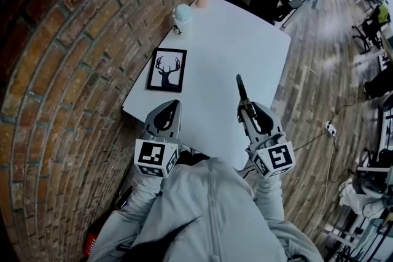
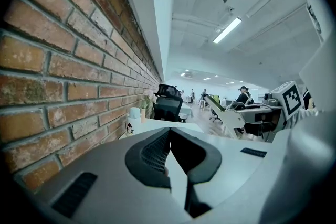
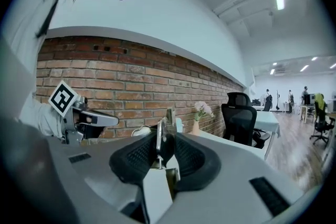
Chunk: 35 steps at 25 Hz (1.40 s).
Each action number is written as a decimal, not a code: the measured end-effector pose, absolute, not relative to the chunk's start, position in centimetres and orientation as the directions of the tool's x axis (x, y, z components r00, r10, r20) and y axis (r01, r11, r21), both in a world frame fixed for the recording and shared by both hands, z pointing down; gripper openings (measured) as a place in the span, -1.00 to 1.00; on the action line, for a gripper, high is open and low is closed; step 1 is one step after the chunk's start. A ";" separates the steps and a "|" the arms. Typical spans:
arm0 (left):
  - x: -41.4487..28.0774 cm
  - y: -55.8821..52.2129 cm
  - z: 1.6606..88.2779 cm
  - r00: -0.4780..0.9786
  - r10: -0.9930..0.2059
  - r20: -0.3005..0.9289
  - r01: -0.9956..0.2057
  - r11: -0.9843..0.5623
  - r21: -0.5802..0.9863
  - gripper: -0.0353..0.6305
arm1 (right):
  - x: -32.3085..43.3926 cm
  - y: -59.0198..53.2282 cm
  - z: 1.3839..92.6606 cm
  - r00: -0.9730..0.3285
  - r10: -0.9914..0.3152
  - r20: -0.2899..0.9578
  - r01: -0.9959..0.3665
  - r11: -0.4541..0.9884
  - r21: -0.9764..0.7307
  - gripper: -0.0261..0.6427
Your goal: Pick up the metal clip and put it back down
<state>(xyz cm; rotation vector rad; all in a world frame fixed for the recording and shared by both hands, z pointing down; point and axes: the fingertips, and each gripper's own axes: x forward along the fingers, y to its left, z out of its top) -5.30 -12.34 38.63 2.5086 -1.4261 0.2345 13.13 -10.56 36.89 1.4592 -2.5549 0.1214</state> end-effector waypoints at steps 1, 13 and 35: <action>-5.2 -12.2 38.8 0.511 -0.818 0.264 -0.860 -0.493 0.135 -0.82 | 12.9 -10.6 37.2 -0.495 -0.840 0.225 -0.856 0.516 0.042 -0.61; -5.0 -10.9 42.5 0.526 -0.770 0.360 -0.849 -0.498 0.175 -0.82 | 8.9 -10.7 46.1 -0.496 -0.717 0.490 -0.731 0.649 0.210 -0.61; -4.2 -10.7 48.8 0.540 -0.709 0.454 -0.839 -0.495 0.225 -0.82 | 5.3 -11.1 59.9 -0.397 -0.612 0.684 -0.435 0.782 0.446 -0.61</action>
